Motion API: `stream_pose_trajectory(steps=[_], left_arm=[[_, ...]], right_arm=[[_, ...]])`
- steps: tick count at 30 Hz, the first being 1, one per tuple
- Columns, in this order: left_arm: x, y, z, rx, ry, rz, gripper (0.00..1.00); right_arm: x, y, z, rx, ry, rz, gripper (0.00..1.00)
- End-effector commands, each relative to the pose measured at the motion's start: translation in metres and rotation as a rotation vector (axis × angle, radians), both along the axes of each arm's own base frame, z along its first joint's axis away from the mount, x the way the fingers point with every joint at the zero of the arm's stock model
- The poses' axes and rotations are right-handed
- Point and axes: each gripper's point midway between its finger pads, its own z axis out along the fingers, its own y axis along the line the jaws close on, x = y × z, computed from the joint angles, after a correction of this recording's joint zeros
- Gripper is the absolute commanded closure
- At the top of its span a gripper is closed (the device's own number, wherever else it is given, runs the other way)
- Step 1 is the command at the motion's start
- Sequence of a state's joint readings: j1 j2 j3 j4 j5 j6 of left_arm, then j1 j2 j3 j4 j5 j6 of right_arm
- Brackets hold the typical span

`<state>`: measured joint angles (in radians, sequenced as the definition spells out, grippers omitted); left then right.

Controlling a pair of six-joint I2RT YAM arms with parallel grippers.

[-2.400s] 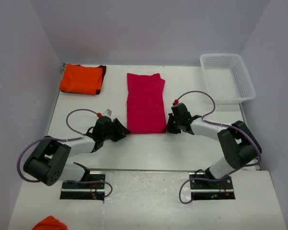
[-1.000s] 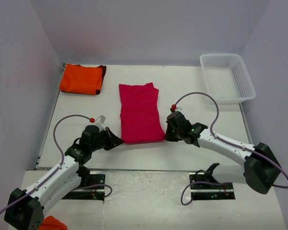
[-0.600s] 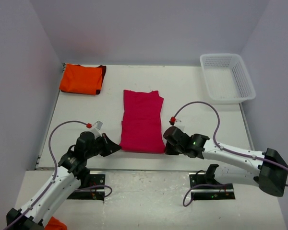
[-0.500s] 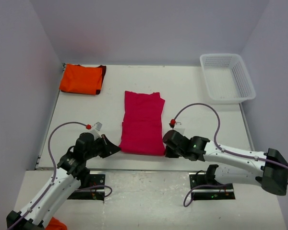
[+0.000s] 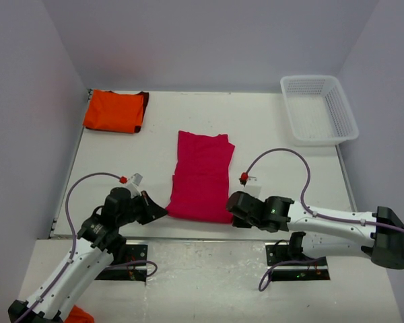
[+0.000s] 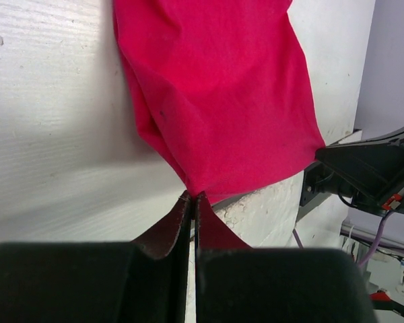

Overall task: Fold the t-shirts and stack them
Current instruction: Grab one side of the 2/3 rectangular tshirt with both arms

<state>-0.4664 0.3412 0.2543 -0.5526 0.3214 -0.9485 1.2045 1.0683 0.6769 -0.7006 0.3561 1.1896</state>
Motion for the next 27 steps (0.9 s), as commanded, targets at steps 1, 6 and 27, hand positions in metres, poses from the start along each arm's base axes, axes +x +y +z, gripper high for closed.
stream_pose_trajectory(steps=[1,6,27], left_arm=[[0.009,0.002,0.018,0.024,-0.065,-0.002,1.0],[0.032,0.01,0.039,0.118,-0.147,0.029,1.0],[0.272,-0.056,0.129,0.371,-0.361,-0.038,1.0]], right_arm=[[0.009,-0.015,0.01,-0.073,-0.054,-0.033,1.0],[0.027,-0.01,0.036,-0.102,-0.133,-0.043,1.0],[0.234,-0.002,0.103,-0.199,-0.236,0.02,1.0]])
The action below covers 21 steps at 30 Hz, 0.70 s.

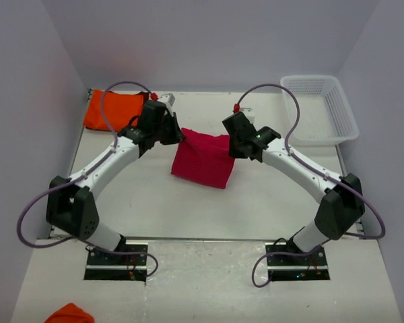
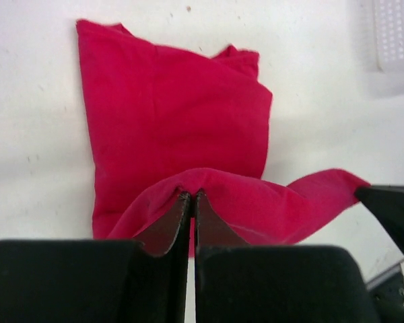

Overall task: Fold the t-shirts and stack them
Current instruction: Grab one side of the 2/3 rectangular tshirt with both arms

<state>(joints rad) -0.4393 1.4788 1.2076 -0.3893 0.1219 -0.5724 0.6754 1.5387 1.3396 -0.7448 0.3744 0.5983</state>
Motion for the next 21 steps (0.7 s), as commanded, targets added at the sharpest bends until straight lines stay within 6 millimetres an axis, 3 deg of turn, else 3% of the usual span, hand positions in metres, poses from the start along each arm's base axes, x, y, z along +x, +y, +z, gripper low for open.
stream_pose_trajectory(steps=[1,2,3,4,6,7,8,9,10,11,12,13,14,15,16,17,19,20,21], left_arm=[[0.054,-0.002,0.001,0.053,-0.091,-0.009,1.0],[0.067,0.002,-0.004,0.049,-0.09,-0.007,1.0],[0.084,0.003,-0.001,0.035,-0.105,0.013,1.0],[0.1,0.01,-0.03,0.041,-0.053,0.032,1.0],[0.123,0.003,-0.031,0.002,-0.086,0.005,1.0],[0.134,0.005,-0.064,0.038,-0.037,0.005,1.0],[0.148,0.003,-0.059,0.039,-0.047,-0.001,1.0],[0.16,0.004,-0.082,0.029,-0.044,-0.025,1.0],[0.165,-0.001,-0.09,0.009,-0.041,-0.055,1.0],[0.171,-0.004,-0.093,0.005,-0.051,-0.074,1.0],[0.186,-0.008,-0.082,0.021,-0.097,-0.1,1.0],[0.19,-0.01,-0.104,0.01,-0.06,-0.137,1.0],[0.204,-0.016,-0.091,-0.018,-0.11,-0.163,1.0],[0.21,-0.018,-0.093,-0.019,-0.117,-0.18,1.0],[0.216,-0.015,-0.114,-0.004,-0.083,-0.176,1.0],[0.224,-0.022,-0.099,-0.039,-0.122,-0.216,1.0],[0.233,-0.021,-0.11,-0.055,-0.121,-0.236,1.0],[0.24,-0.025,-0.098,-0.063,-0.156,-0.253,1.0],[0.244,-0.024,-0.103,-0.071,-0.159,-0.26,0.94]], right_arm=[[0.03,0.012,0.009,0.016,-0.026,0.085,1.0],[0.039,0.014,0.012,0.03,-0.032,0.094,1.0],[0.05,0.012,-0.001,0.025,-0.003,0.095,1.0],[0.058,0.01,-0.005,0.018,0.001,0.09,1.0],[0.083,0.004,-0.019,0.008,0.024,0.073,1.0],[0.095,0.005,-0.015,0.021,0.01,0.075,1.0],[0.109,-0.002,-0.019,0.033,0.014,0.061,1.0],[0.118,-0.002,-0.043,0.021,0.062,0.064,1.0],[0.127,-0.005,-0.05,0.02,0.074,0.057,1.0],[0.14,-0.005,-0.043,0.028,0.061,0.048,1.0],[0.147,-0.015,-0.05,0.017,0.077,0.018,1.0],[0.151,-0.015,-0.07,0.021,0.123,0.02,1.0],[0.166,-0.017,-0.06,0.048,0.11,0.009,1.0],[0.164,-0.019,-0.067,0.031,0.146,0.004,1.0],[0.169,-0.02,-0.082,0.01,0.162,0.006,1.0],[0.18,-0.021,-0.077,0.016,0.141,-0.002,1.0],[0.19,-0.024,-0.088,0.015,0.173,-0.018,1.0],[0.19,-0.033,-0.093,0.001,0.197,-0.042,1.0],[0.192,-0.033,-0.098,-0.005,0.204,-0.037,1.0]])
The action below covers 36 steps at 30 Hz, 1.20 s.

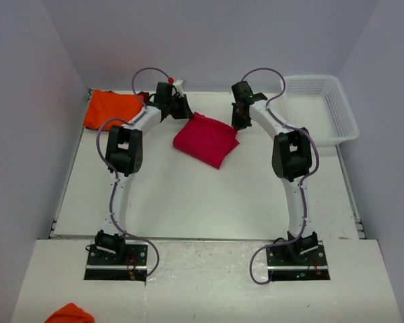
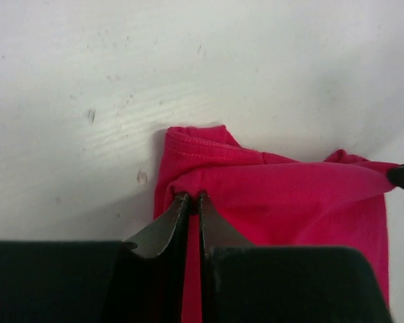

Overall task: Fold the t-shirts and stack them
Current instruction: Grab one side of the 2/3 rectangular tshirt with both arms, then fold the long partially folded tshirt into a neat square

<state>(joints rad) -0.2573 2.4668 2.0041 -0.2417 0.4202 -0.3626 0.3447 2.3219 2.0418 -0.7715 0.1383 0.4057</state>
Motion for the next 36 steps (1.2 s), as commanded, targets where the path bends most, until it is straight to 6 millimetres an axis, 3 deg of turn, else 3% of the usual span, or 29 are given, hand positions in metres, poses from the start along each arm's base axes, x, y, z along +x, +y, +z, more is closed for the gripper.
stream_pose_trajectory(steps=[1,2,3,4,8,9,10,11,12,13,14,15,16,17,18,20,21,22,23,24,25,26,27,28,30,31,32,33,36], left_arm=[[0.027,-0.004,0.047,-0.069,-0.166,-0.102,0.89],[0.029,-0.007,0.049,-0.075,-0.189,-0.118,0.82],[0.03,-0.007,0.049,-0.076,-0.198,-0.124,0.69],[0.03,-0.008,0.05,-0.078,-0.211,-0.128,0.62],[0.02,-0.013,0.067,-0.12,-0.318,-0.181,0.43],[0.016,-0.014,0.091,-0.126,-0.37,-0.185,0.29],[0.01,-0.015,0.092,-0.134,-0.39,-0.193,0.24],[0.005,-0.015,0.117,-0.148,-0.432,-0.198,0.2],[0.002,-0.017,0.124,-0.15,-0.443,-0.195,0.12],[-0.001,-0.016,0.128,-0.144,-0.456,-0.19,0.12],[-0.007,-0.018,0.145,-0.144,-0.484,-0.193,0.12],[-0.01,-0.019,0.153,-0.143,-0.497,-0.198,0.12],[-0.012,-0.016,0.153,-0.123,-0.485,-0.183,0.13],[-0.016,-0.016,0.166,-0.123,-0.499,-0.184,0.14],[-0.018,-0.015,0.17,-0.119,-0.495,-0.18,0.16],[-0.02,-0.005,0.17,-0.081,-0.463,-0.127,0.18],[-0.025,-0.003,0.182,-0.076,-0.477,-0.119,0.21],[-0.028,0.002,0.175,-0.062,-0.458,-0.099,0.23],[-0.032,0.002,0.181,-0.067,-0.464,-0.103,0.31],[-0.038,0.0,0.173,-0.075,-0.44,-0.124,0.4],[-0.041,-0.002,0.169,-0.089,-0.417,-0.127,0.58],[-0.043,-0.005,0.16,-0.103,-0.389,-0.14,0.92],[-0.052,-0.012,0.151,-0.135,-0.351,-0.187,1.0],[-0.054,-0.016,0.135,-0.155,-0.303,-0.202,1.0],[-0.068,-0.028,0.122,-0.241,-0.263,-0.27,1.0],[-0.072,-0.03,0.115,-0.27,-0.244,-0.283,1.0],[-0.086,-0.035,0.105,-0.322,-0.211,-0.337,1.0],[-0.086,-0.039,0.11,-0.368,-0.223,-0.355,1.0],[-0.09,-0.041,0.097,-0.433,-0.177,-0.389,1.0]], right_arm=[[0.003,-0.008,0.005,-0.021,0.027,0.013,1.0],[0.005,-0.01,0.003,-0.027,0.023,0.016,1.0],[0.006,-0.01,0.001,-0.025,0.025,0.025,0.95],[0.008,-0.014,-0.006,-0.019,0.037,0.026,0.88],[0.025,-0.032,-0.003,-0.058,-0.005,-0.009,0.68],[0.028,-0.034,0.004,-0.062,-0.029,-0.008,0.64],[0.032,-0.034,0.014,-0.065,-0.057,-0.012,0.53],[0.036,-0.036,0.033,-0.063,-0.096,-0.024,0.5],[0.038,-0.033,0.044,-0.049,-0.117,-0.012,0.46],[0.044,-0.031,0.064,-0.033,-0.16,-0.002,0.42],[0.047,-0.032,0.085,-0.037,-0.2,-0.006,0.41],[0.045,-0.034,0.09,-0.038,-0.202,-0.006,0.41],[0.043,-0.032,0.102,-0.033,-0.215,0.0,0.39],[0.041,-0.031,0.108,-0.028,-0.223,0.003,0.39],[0.038,-0.032,0.128,-0.023,-0.258,0.0,0.39],[0.027,-0.027,0.123,-0.022,-0.251,0.02,0.38],[0.023,-0.026,0.126,-0.01,-0.252,0.026,0.38],[0.017,-0.021,0.124,0.023,-0.246,0.034,0.38],[0.014,-0.016,0.122,0.053,-0.237,0.049,0.41],[0.005,0.001,0.112,0.137,-0.193,0.108,0.7],[0.0,0.016,0.109,0.205,-0.166,0.14,0.96],[-0.004,0.027,0.104,0.264,-0.134,0.162,1.0],[-0.01,0.041,0.1,0.334,-0.099,0.192,1.0],[-0.02,0.068,0.098,0.486,-0.043,0.268,1.0],[-0.033,0.089,0.087,0.617,0.014,0.306,1.0],[-0.041,0.111,0.1,0.763,0.024,0.398,1.0],[-0.05,0.117,0.094,0.815,0.061,0.416,1.0],[-0.055,0.123,0.096,0.863,0.077,0.437,1.0],[-0.067,0.138,0.101,1.028,0.13,0.501,1.0]])
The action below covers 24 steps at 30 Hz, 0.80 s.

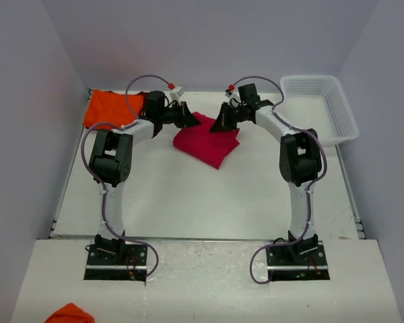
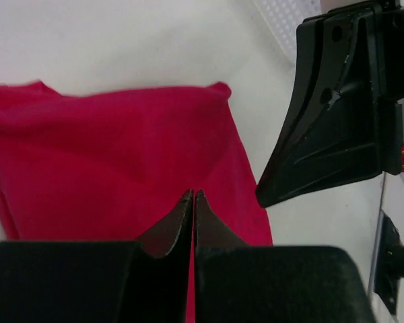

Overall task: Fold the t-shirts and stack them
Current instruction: Fold the long partially folded tshirt into a neat square

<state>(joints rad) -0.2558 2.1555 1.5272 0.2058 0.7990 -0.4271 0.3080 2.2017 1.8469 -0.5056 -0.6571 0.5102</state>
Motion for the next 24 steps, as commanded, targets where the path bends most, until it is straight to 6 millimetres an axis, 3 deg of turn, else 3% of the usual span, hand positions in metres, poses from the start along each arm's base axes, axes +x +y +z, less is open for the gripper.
stream_pose_trajectory(steps=[1,2,7,11,16,21,24], left_arm=[[-0.01,-0.008,0.006,-0.137,0.014,-0.115,1.0],[-0.011,-0.007,0.007,-0.157,0.007,-0.128,1.0],[-0.01,-0.004,-0.011,-0.182,0.059,-0.127,1.0],[-0.008,0.002,-0.031,-0.169,0.107,-0.106,1.0],[-0.007,0.016,-0.053,-0.139,0.162,-0.065,1.0],[-0.014,0.017,-0.073,-0.124,0.212,-0.054,1.0],[-0.017,0.017,-0.09,-0.102,0.261,-0.035,1.0]], right_arm=[[-0.025,0.038,0.039,0.335,0.047,0.198,1.0],[-0.035,0.041,0.035,0.375,0.093,0.238,1.0],[-0.046,0.045,0.015,0.436,0.207,0.253,1.0],[-0.061,0.045,-0.016,0.42,0.319,0.214,1.0],[-0.067,0.039,-0.047,0.341,0.389,0.134,1.0],[-0.069,0.033,-0.077,0.159,0.396,0.067,1.0],[-0.072,0.033,-0.079,0.123,0.394,0.044,1.0]])
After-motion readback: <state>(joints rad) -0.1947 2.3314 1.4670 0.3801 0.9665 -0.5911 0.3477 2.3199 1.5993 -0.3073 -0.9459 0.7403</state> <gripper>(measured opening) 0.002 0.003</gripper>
